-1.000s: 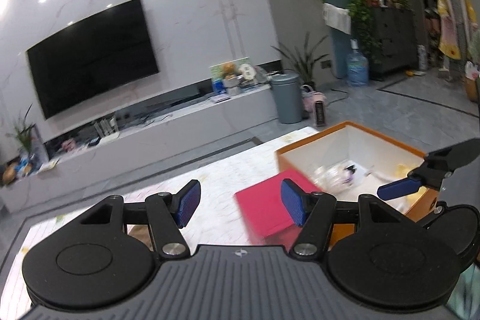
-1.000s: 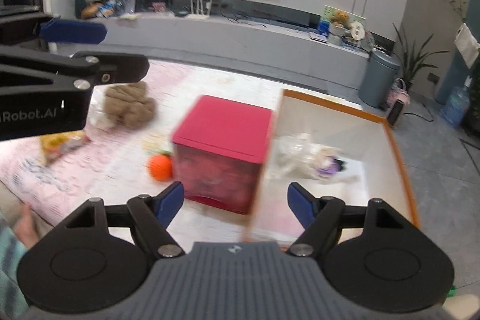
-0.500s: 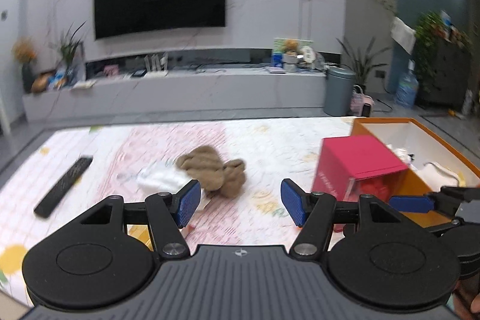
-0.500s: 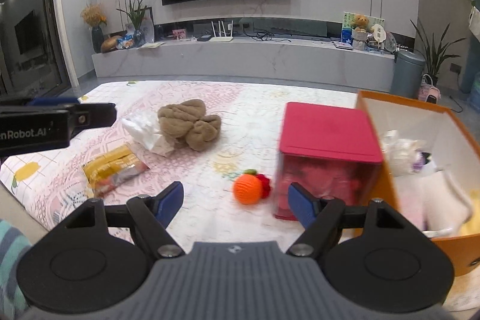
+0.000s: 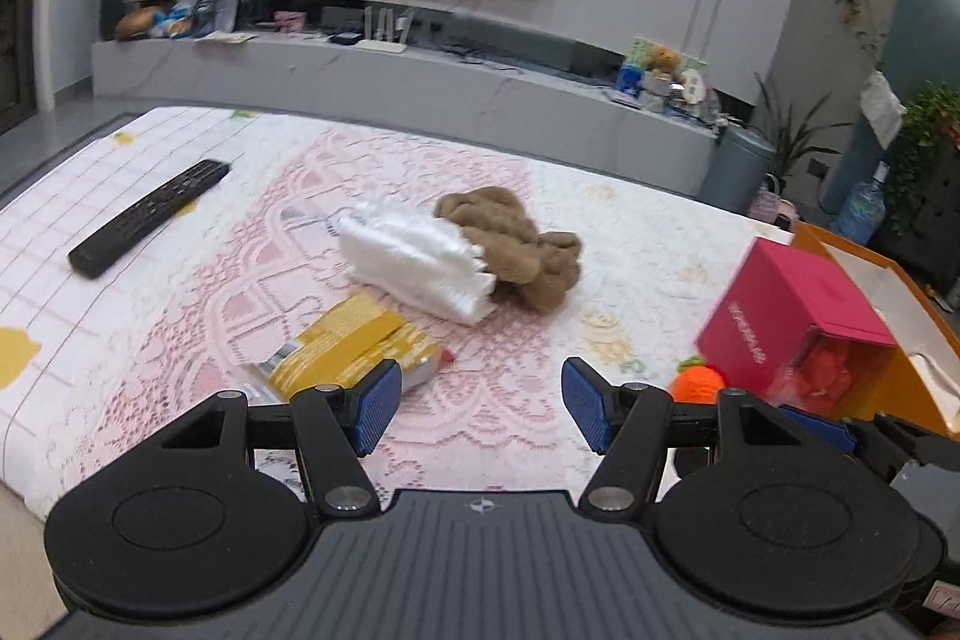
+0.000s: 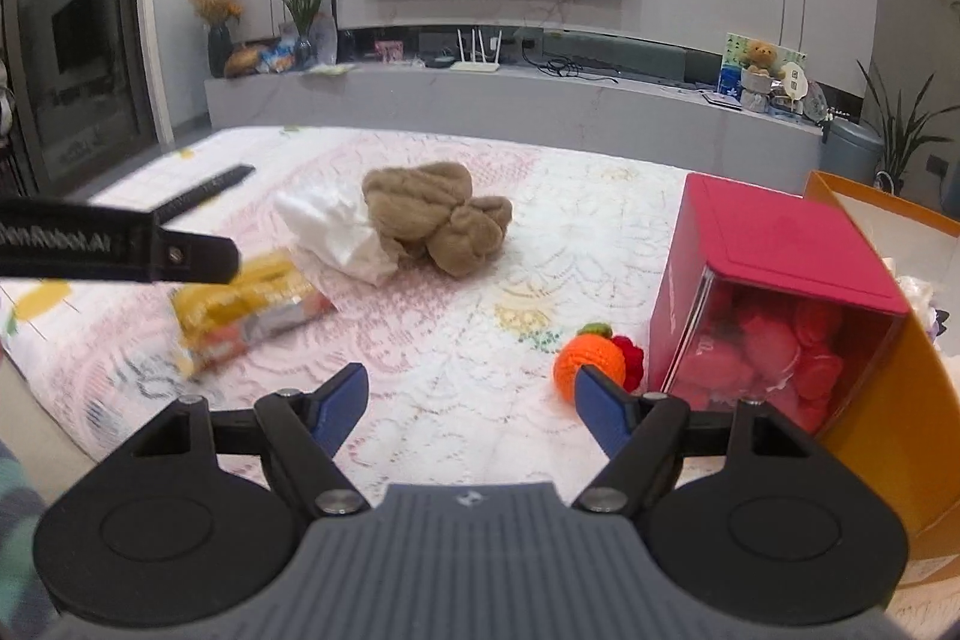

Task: Organize soft objects
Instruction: 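Withdraw both open grippers from the box back over the bed, then grasp the yellow snack bag with left gripper while right gripper grasps the orange crocheted fruit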

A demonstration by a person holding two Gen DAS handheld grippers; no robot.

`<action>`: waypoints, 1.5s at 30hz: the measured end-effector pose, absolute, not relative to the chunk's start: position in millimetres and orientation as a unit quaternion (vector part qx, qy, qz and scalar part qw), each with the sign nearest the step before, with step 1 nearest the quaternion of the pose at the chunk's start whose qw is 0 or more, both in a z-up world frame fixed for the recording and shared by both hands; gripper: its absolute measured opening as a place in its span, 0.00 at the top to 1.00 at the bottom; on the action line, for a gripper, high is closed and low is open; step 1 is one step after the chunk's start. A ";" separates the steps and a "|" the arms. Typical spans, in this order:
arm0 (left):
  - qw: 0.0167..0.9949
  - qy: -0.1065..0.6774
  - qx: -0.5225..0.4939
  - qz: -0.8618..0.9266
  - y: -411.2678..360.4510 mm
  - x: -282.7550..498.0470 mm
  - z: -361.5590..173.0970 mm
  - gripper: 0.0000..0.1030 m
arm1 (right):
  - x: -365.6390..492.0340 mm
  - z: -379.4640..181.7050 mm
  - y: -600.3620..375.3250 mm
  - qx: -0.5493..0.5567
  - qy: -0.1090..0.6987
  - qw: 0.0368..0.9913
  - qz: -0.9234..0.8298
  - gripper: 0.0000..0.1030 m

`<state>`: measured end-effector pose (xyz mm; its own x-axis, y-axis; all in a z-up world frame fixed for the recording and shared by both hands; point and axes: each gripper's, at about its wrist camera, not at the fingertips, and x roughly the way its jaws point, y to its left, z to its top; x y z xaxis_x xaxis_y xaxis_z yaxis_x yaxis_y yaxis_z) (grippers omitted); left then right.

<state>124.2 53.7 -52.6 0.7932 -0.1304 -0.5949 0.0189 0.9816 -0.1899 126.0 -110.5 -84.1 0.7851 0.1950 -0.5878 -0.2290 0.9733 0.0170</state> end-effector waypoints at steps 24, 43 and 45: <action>0.940 0.323 0.100 -0.051 55.7 179.9 -74.5 0.15 | 196.4 -145.0 -86.8 -0.181 0.309 0.934 -0.018 0.43; 0.909 0.395 0.131 -0.020 66.4 203.5 -104.7 0.15 | 176.9 -139.8 -82.3 -0.080 0.315 0.939 0.114 0.60; 0.904 0.402 0.143 -0.021 67.1 207.5 -109.2 0.14 | 174.4 -138.6 -79.7 -0.079 0.312 0.939 0.125 0.60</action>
